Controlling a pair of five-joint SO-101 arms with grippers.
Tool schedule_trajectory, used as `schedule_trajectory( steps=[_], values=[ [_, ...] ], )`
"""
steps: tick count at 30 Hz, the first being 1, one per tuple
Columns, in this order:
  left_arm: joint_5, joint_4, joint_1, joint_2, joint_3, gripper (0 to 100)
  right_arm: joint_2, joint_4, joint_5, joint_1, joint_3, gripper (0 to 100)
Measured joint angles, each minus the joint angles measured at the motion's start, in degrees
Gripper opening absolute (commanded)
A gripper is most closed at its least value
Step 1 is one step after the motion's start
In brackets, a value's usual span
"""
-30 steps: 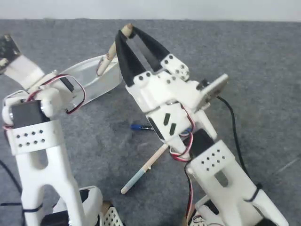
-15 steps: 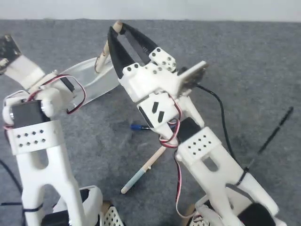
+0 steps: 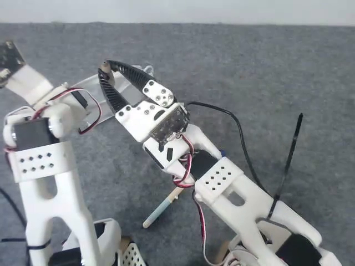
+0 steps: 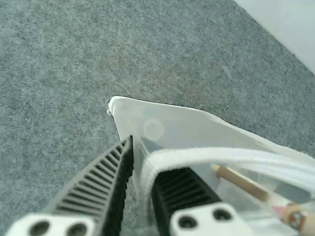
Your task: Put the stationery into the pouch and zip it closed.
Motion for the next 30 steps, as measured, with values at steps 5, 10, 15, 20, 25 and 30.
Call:
schedule_trajectory(
  steps=[5, 10, 15, 20, 25, 30],
  values=[
    [0.00, 0.00, 0.00, 0.00, 0.00, 1, -0.09, 0.00, 0.44, 0.35, 3.08, 16.1],
    [0.00, 0.00, 0.00, 0.00, 0.00, 1, -3.43, 0.00, 0.44, 0.44, 5.54, 13.7],
    [0.00, 0.00, -0.09, 0.00, 0.00, 1, -9.76, 2.46, 0.26, 3.43, 6.15, 13.9],
    [0.00, 0.00, -0.09, 0.00, 0.00, 1, -14.77, 12.66, -8.62, 7.38, 5.98, 14.0],
    [0.00, 0.00, -0.09, 0.00, 0.00, 1, -15.38, 27.34, -17.32, 11.96, 0.88, 14.1],
    [0.00, 0.00, -0.09, 0.00, 0.00, 1, -15.38, 39.65, -19.87, 14.42, -2.02, 14.1]
  ],
)
